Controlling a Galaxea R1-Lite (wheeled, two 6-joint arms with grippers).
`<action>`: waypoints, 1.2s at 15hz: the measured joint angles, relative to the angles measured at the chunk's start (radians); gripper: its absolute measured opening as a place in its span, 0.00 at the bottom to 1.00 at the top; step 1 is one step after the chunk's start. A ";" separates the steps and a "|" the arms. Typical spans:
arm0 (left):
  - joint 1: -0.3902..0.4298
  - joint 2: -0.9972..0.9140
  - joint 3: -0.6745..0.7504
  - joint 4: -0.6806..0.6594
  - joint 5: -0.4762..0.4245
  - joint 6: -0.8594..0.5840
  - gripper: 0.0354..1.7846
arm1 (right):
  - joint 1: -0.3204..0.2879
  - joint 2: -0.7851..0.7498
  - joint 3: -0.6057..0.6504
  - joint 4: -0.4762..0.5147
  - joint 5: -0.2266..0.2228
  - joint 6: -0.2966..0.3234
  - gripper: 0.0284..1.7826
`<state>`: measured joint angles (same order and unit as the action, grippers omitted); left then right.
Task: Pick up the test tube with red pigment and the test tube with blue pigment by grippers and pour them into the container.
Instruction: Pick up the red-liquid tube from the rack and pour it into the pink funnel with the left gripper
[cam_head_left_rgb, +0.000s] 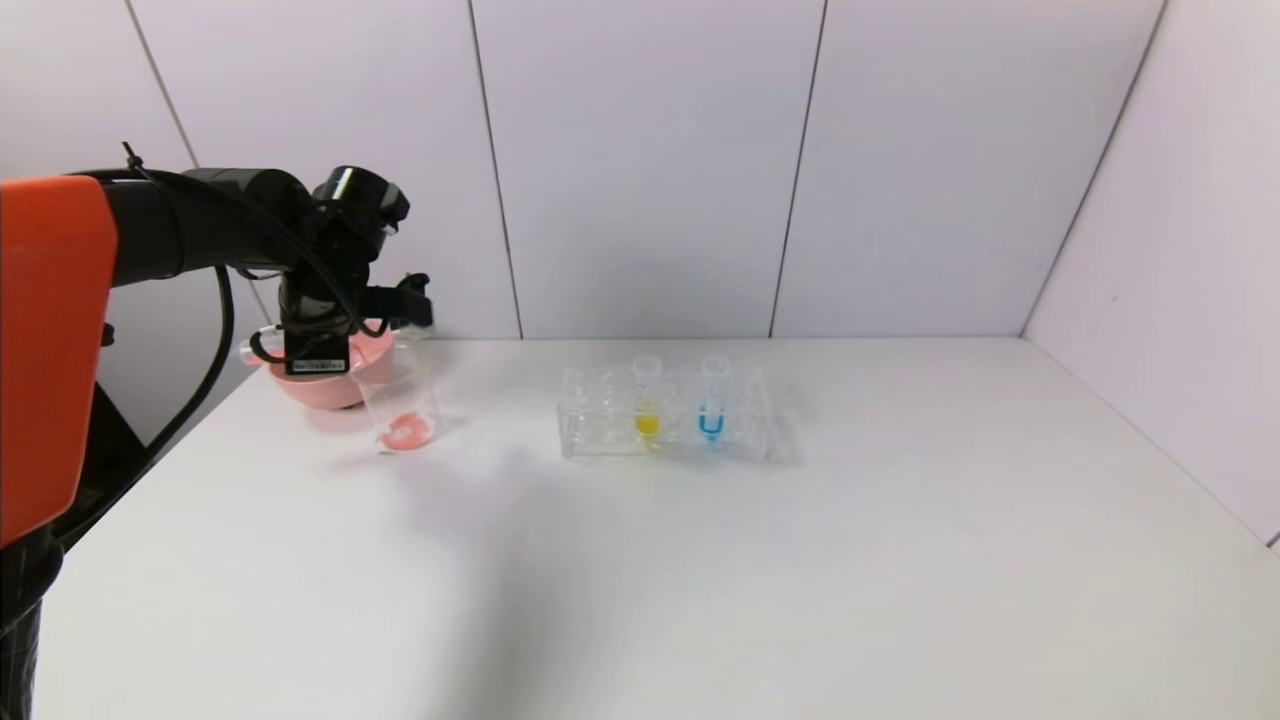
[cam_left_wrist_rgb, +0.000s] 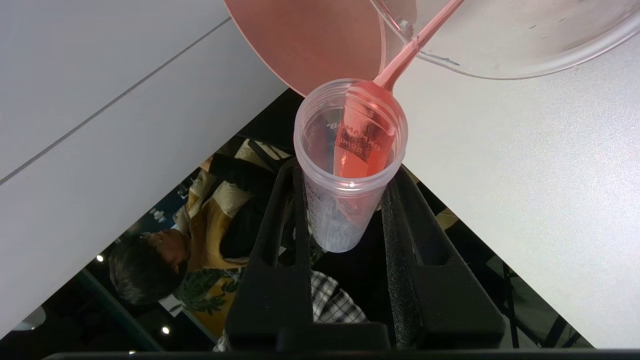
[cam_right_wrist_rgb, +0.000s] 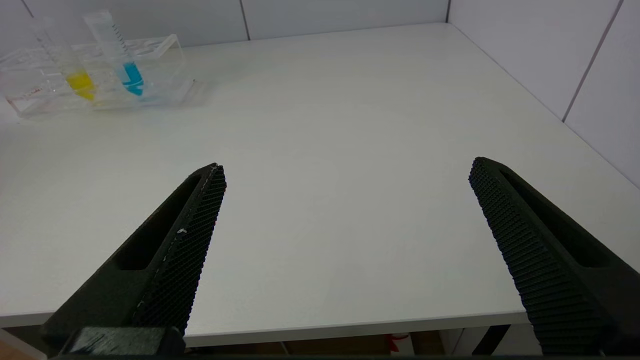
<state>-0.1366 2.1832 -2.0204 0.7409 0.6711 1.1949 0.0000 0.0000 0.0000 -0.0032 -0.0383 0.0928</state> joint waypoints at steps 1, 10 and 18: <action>-0.002 0.000 0.000 0.000 0.005 0.004 0.23 | 0.000 0.000 0.000 0.000 0.000 0.000 1.00; -0.030 0.000 0.000 -0.004 0.059 0.005 0.23 | 0.000 0.000 0.000 0.000 0.000 0.000 1.00; -0.044 0.005 0.000 -0.013 0.097 0.012 0.23 | 0.000 0.000 0.000 0.000 0.000 0.000 1.00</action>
<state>-0.1804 2.1883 -2.0204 0.7279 0.7683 1.2070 0.0000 0.0000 0.0000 -0.0028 -0.0383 0.0928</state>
